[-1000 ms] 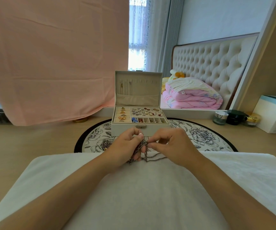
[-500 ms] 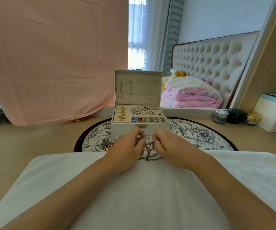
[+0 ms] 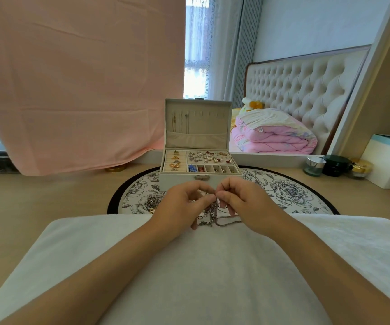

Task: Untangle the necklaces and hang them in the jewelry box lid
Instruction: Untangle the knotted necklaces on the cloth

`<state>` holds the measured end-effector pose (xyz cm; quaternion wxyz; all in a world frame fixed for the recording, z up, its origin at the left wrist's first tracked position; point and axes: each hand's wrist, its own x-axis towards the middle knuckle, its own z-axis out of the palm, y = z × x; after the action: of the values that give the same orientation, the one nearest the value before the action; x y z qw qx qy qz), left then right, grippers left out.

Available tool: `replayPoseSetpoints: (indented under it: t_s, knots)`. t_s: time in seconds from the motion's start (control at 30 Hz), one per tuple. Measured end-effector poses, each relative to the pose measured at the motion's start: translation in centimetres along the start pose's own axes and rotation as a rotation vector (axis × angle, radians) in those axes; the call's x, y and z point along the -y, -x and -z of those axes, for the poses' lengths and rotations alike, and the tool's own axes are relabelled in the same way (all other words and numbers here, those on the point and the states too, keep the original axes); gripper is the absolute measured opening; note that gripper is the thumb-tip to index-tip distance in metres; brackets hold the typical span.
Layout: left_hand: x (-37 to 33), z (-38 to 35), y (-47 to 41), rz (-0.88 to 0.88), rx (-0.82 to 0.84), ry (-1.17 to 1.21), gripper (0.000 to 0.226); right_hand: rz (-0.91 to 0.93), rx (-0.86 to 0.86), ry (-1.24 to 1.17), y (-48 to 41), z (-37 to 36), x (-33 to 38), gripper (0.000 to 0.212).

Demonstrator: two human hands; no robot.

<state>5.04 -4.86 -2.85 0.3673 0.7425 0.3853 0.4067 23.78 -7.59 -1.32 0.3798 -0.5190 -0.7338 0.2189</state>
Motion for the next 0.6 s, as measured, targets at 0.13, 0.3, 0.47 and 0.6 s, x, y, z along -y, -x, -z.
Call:
replayPoseSetpoints:
  t_s: [0.13,0.3,0.47,0.6]
  knots:
    - [0.2,0.7,-0.3,0.024,0.081,-0.088,0.005,0.047,-0.008,0.163,0.0,0.0,-0.1,0.017]
    - [0.4,0.2,-0.1,0.003,0.029,-0.074,0.006,0.032,-0.015,0.142,0.0,-0.7,0.0,0.013]
    - [0.2,0.5,-0.2,-0.012,-0.015,0.009,0.006,-0.134,-0.035,-0.327,0.1,-0.6,0.9,0.016]
    - [0.0,0.5,0.2,-0.065,-0.003,-0.178,0.011,-0.171,-0.063,-0.333,0.1,-0.3,0.7,0.013]
